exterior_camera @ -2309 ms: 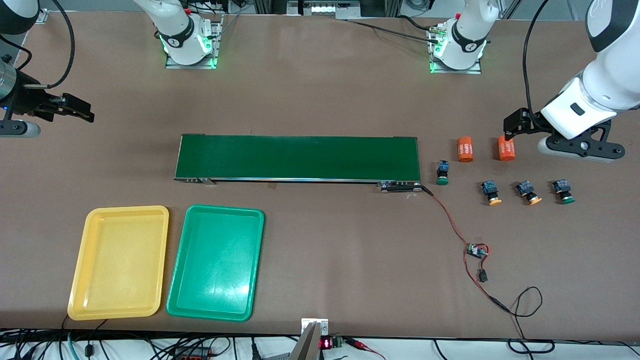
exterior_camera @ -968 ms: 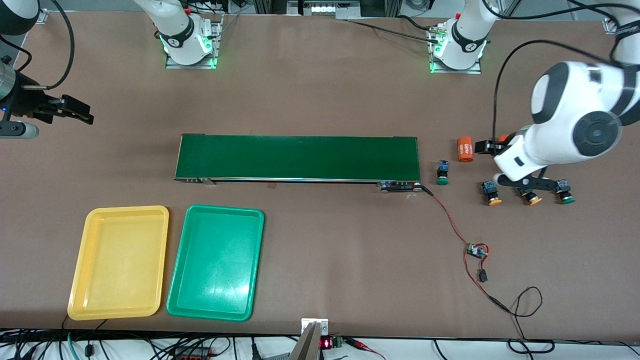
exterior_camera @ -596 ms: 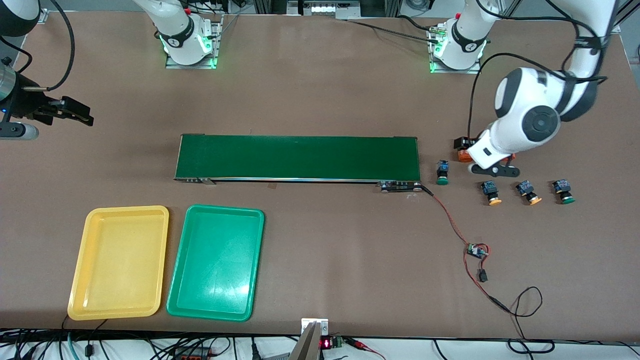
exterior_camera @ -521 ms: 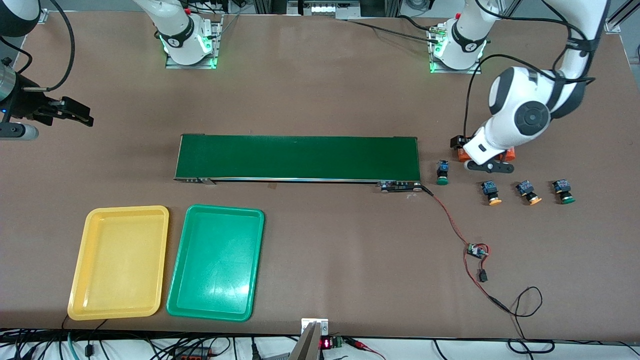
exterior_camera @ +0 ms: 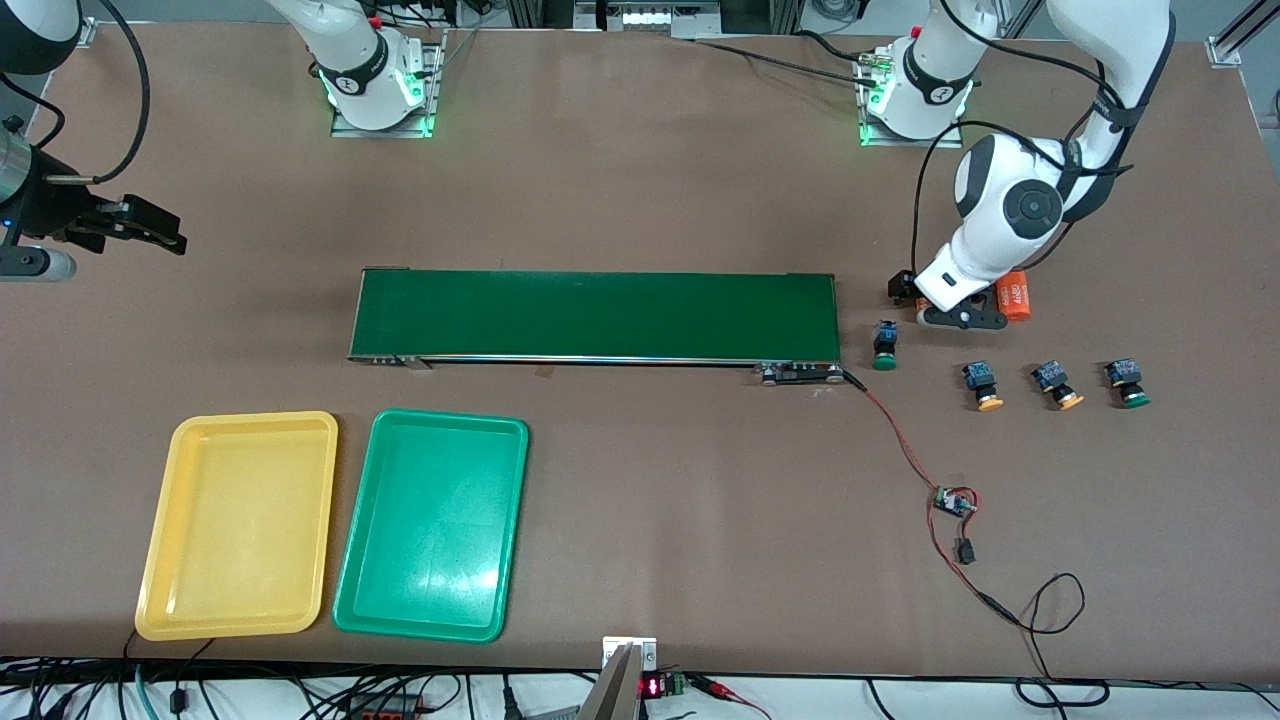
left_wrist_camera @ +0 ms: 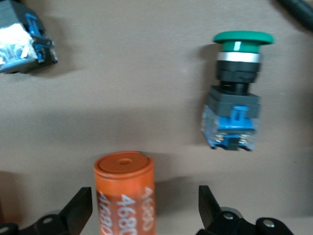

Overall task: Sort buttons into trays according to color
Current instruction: 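Carry the orange cylinder onto the conveyor belt and release it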

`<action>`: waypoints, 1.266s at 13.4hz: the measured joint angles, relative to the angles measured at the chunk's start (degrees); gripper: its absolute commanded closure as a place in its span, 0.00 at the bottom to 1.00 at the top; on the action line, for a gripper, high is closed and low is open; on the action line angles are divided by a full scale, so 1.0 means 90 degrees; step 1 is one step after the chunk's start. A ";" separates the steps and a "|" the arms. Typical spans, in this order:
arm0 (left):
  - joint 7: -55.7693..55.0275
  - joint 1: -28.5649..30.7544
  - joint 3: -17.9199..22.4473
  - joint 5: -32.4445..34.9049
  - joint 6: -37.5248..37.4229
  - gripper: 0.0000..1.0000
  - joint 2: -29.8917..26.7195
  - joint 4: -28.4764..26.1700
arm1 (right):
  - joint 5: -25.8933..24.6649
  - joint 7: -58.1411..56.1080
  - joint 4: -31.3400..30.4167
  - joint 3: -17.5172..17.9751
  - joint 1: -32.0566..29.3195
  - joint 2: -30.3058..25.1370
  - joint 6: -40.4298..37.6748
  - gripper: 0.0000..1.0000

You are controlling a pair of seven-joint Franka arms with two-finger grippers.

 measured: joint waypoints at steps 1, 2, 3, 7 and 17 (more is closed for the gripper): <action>0.0040 0.0073 0.0000 0.0003 0.0029 0.38 0.0052 0.0002 | 0.0000 0.0000 0.0000 0.0000 0.0000 0.0000 0.0000 0.00; 0.0059 0.0116 0.0000 0.0006 0.0031 0.59 0.0081 0.0002 | 0.0000 0.0000 0.0000 0.0000 0.0000 0.0000 0.0001 0.00; 0.0063 0.0125 0.0000 0.0007 0.0031 0.74 0.0098 0.0003 | 0.0000 0.0000 -0.0001 0.0000 0.0000 0.0000 0.0001 0.00; 0.0183 0.0125 -0.0009 0.0015 -0.0258 0.83 0.0090 0.0144 | 0.0000 0.0000 -0.0006 0.0000 0.0000 0.0001 0.0003 0.00; 0.2194 0.0064 -0.1234 0.0019 -0.4831 0.79 -0.0626 0.2902 | 0.0000 0.0000 -0.0012 0.0000 0.0000 0.0006 0.0003 0.00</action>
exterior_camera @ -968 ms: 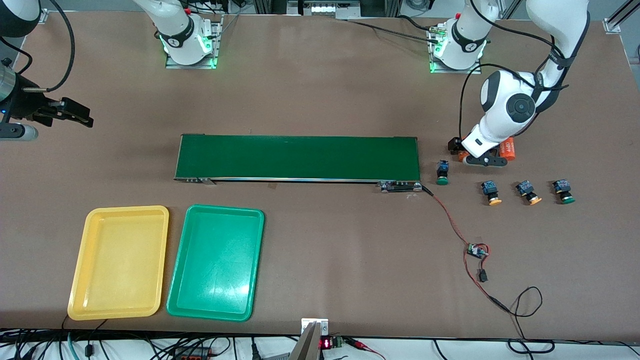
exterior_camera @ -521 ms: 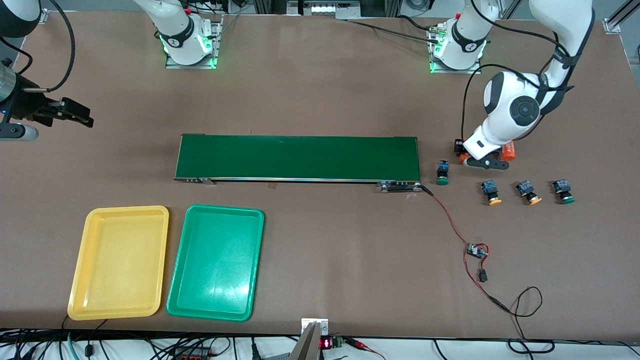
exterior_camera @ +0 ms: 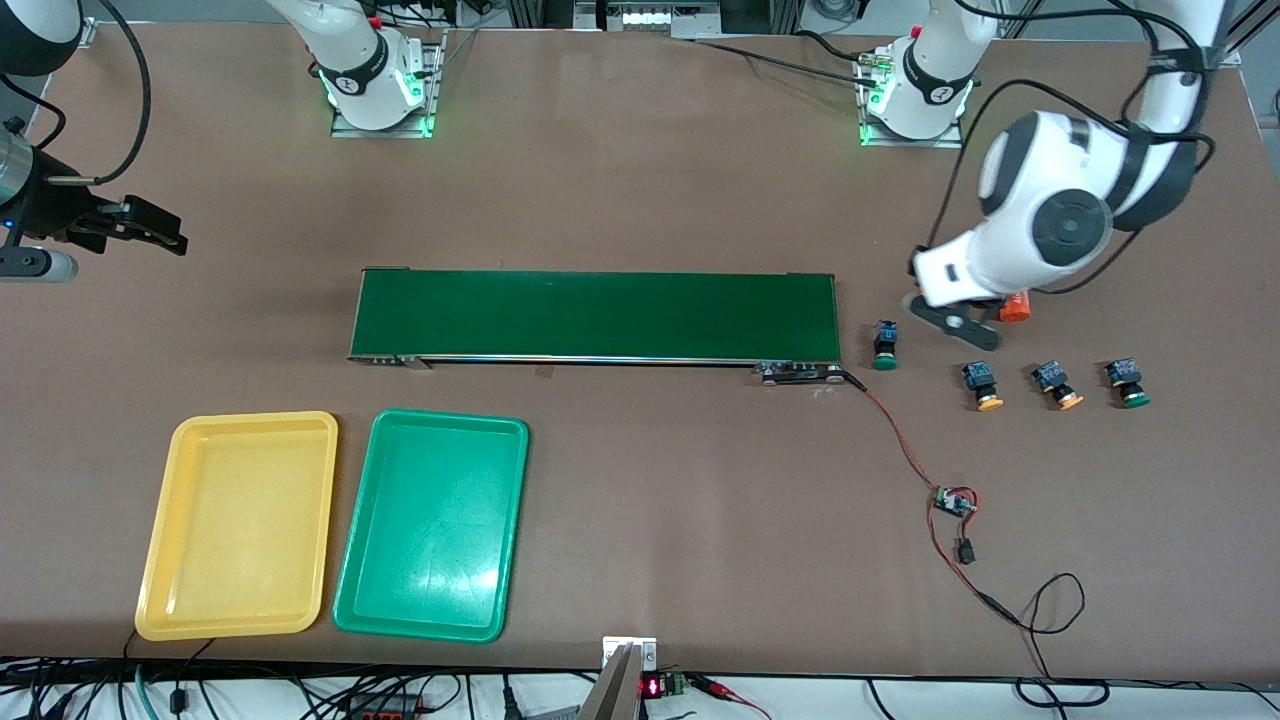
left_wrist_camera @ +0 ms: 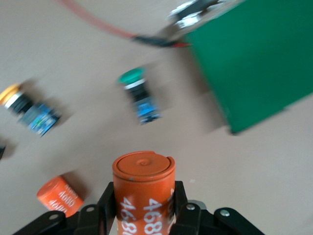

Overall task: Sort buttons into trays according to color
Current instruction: 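Carry the orange cylinder onto the conveyor belt and release it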

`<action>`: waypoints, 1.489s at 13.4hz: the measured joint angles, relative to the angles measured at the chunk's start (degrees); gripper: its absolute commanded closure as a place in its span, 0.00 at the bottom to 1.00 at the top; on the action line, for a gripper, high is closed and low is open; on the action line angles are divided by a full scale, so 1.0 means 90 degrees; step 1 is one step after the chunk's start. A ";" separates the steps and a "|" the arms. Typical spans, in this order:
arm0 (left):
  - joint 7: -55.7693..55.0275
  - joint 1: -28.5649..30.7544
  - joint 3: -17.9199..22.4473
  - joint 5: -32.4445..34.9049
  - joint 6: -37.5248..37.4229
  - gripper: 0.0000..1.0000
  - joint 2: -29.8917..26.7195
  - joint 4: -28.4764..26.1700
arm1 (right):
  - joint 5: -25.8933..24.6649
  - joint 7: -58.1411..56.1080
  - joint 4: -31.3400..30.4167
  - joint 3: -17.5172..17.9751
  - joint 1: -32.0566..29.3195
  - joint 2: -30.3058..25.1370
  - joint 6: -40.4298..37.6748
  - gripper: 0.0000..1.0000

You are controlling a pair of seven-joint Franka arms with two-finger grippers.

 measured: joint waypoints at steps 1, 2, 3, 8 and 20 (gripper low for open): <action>0.0183 -0.0034 -0.0362 0.0000 -0.0029 0.80 0.0052 0.0096 | 0.0000 0.0000 -0.0001 0.0000 -0.0001 0.0001 0.0000 0.00; 0.0447 -0.0058 -0.0698 0.0001 0.0021 0.81 0.0166 0.0160 | 0.0000 0.0000 -0.0001 0.0000 -0.0001 0.0002 0.0001 0.00; 0.0808 -0.0076 -0.0978 0.0001 0.0181 0.81 0.0344 0.0220 | 0.0000 0.0000 -0.0002 -0.0001 -0.0001 0.0002 0.0002 0.00; 0.3313 -0.0149 -0.1397 0.0005 0.1304 0.82 0.1431 0.0566 | 0.0000 0.0000 -0.0003 -0.0001 -0.0002 0.0005 0.0033 0.00; 0.4109 -0.0331 -0.1396 0.0722 0.1375 0.00 0.1914 0.0917 | 0.0000 0.0000 -0.0019 -0.0009 -0.0005 0.0011 0.0043 0.00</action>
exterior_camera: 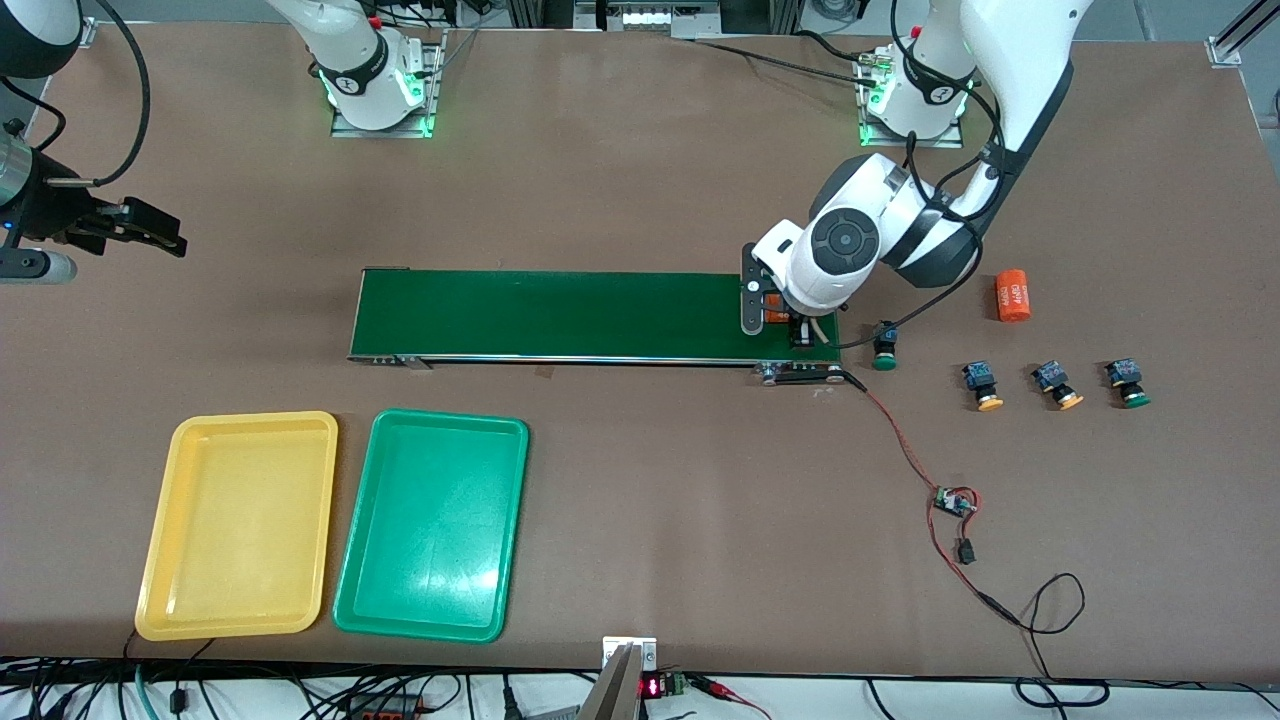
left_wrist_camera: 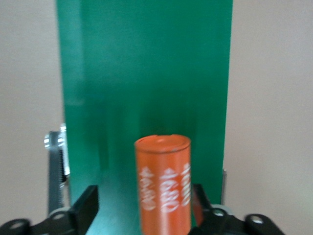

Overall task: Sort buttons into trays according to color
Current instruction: 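Carry the orange cylinder onto the conveyor belt and release it, then move the left gripper back over the green-capped button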

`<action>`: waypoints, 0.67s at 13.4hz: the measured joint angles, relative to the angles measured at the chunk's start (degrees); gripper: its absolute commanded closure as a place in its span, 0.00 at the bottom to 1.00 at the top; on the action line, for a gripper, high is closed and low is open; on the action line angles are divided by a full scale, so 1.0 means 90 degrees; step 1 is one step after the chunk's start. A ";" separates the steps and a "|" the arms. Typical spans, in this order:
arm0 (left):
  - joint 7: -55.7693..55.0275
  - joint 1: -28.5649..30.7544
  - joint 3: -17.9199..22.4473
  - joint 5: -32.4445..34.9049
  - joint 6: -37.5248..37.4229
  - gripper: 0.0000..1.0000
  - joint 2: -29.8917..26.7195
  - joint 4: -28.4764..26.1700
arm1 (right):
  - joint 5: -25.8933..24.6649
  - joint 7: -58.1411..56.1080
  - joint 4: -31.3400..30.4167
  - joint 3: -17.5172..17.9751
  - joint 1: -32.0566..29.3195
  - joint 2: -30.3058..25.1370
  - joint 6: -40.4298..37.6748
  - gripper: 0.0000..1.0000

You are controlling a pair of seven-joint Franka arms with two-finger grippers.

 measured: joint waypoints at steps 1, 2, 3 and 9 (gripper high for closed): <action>-0.0081 0.0028 0.0008 0.0000 -0.0330 0.00 0.0000 0.0215 | 0.0000 0.0000 -0.0006 0.0000 0.0000 0.0000 0.0003 0.00; -0.0287 0.0053 0.0022 0.0000 -0.0738 0.00 -0.0003 0.0479 | 0.0000 0.0000 -0.0009 0.0000 0.0000 0.0001 0.0007 0.00; -0.0634 0.0085 0.0034 0.0000 -0.1177 0.00 -0.0009 0.0769 | 0.0000 0.0000 -0.0010 0.0000 0.0002 0.0001 0.0011 0.00; -0.3193 0.0669 0.0065 0.0000 -0.1810 0.00 -0.0026 0.1511 | 0.0000 -0.0003 -0.0024 0.0011 0.0086 0.0001 0.0069 0.00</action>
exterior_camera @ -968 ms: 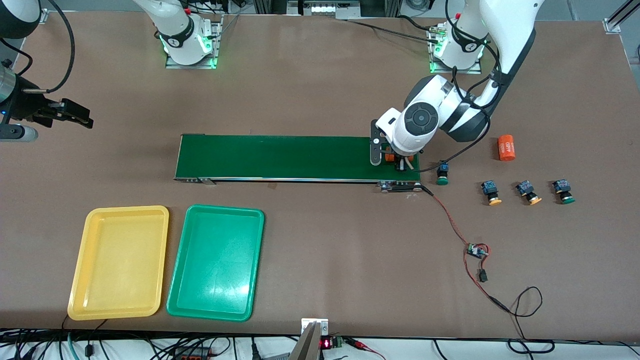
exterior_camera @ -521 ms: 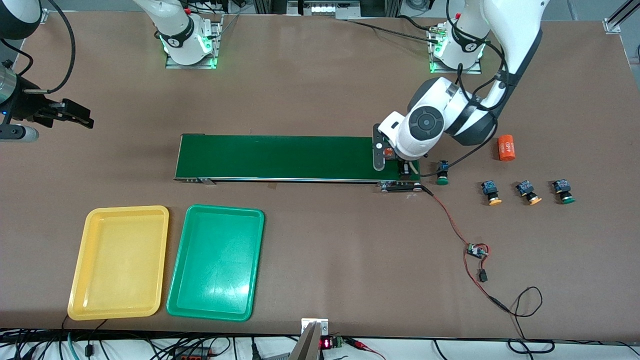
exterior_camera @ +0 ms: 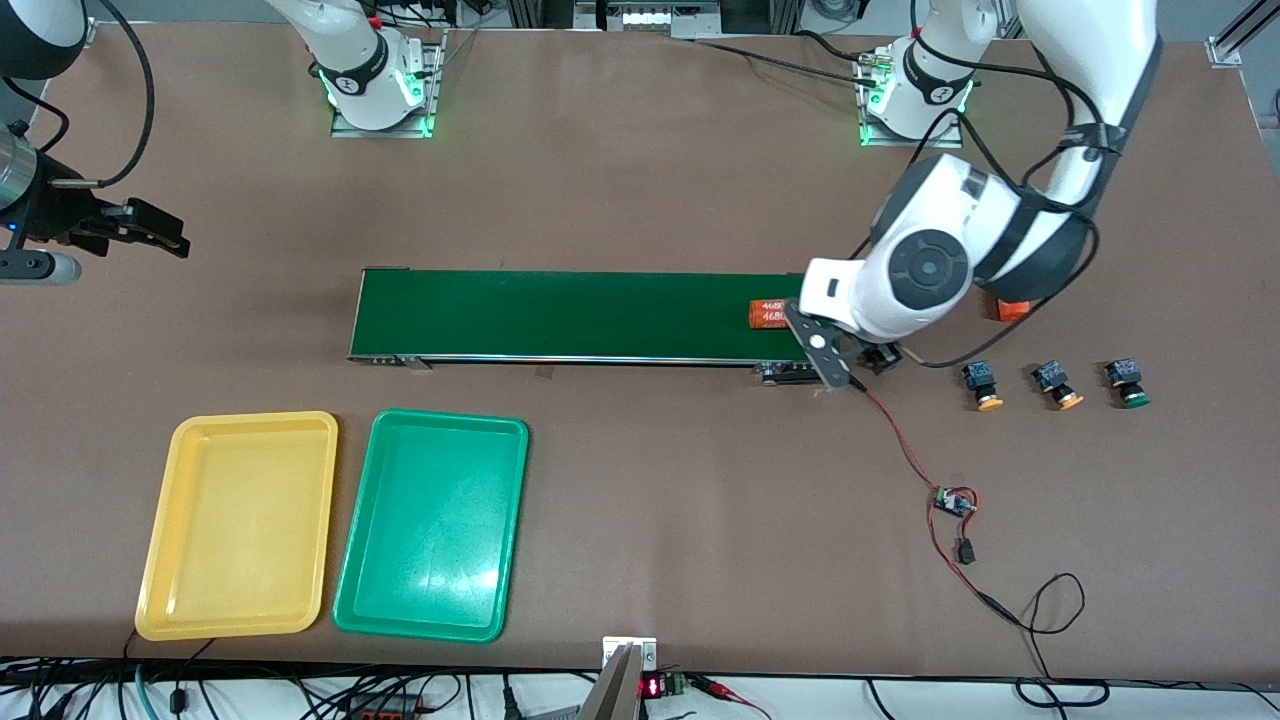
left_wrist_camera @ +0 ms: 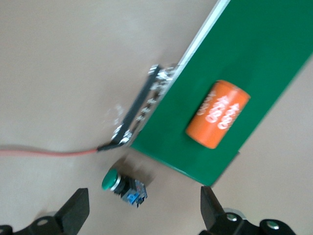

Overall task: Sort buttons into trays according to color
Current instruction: 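Move the left gripper back over the green-capped button, then grasp the green-capped button with the left gripper and lift it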

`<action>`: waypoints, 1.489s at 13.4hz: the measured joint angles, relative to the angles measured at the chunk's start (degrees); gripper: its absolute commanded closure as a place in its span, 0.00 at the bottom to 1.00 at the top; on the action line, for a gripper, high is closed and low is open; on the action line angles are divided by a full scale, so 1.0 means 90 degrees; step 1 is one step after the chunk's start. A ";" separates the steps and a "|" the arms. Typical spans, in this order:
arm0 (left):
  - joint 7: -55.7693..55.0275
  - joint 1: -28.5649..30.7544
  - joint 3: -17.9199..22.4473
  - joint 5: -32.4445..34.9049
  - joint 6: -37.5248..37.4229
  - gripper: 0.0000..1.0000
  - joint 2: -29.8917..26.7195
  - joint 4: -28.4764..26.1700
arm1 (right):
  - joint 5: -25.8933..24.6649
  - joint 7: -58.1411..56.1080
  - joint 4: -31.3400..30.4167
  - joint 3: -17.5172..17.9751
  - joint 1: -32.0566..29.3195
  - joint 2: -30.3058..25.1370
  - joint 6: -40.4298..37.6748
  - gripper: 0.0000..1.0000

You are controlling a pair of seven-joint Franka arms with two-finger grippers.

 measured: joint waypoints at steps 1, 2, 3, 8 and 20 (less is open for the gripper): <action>-0.0465 0.0126 0.0001 0.0000 -0.0037 0.00 -0.0001 0.0037 | 0.0000 0.0001 -0.0001 0.0004 0.0076 0.0000 0.0007 0.00; -0.0993 0.0206 0.0003 -0.0001 -0.0211 0.00 -0.0004 0.0120 | 0.0000 0.0003 -0.0002 0.0009 0.0138 0.0000 0.0009 0.00; -0.1570 0.0243 0.0003 0.0000 -0.0495 0.00 -0.0008 0.0260 | 0.0000 0.0004 -0.0002 0.0011 0.0173 0.0000 0.0013 0.00; -0.3387 0.0313 0.0027 0.0000 -0.1241 0.00 -0.0011 0.0838 | 0.0000 0.0004 -0.0031 0.0015 0.0288 0.0000 0.0035 0.00; -0.5198 0.0563 0.0340 0.0013 -0.0156 0.01 0.0955 -0.0088 | 0.0000 0.0004 -0.0091 -0.0010 0.0297 -0.0005 0.0055 0.00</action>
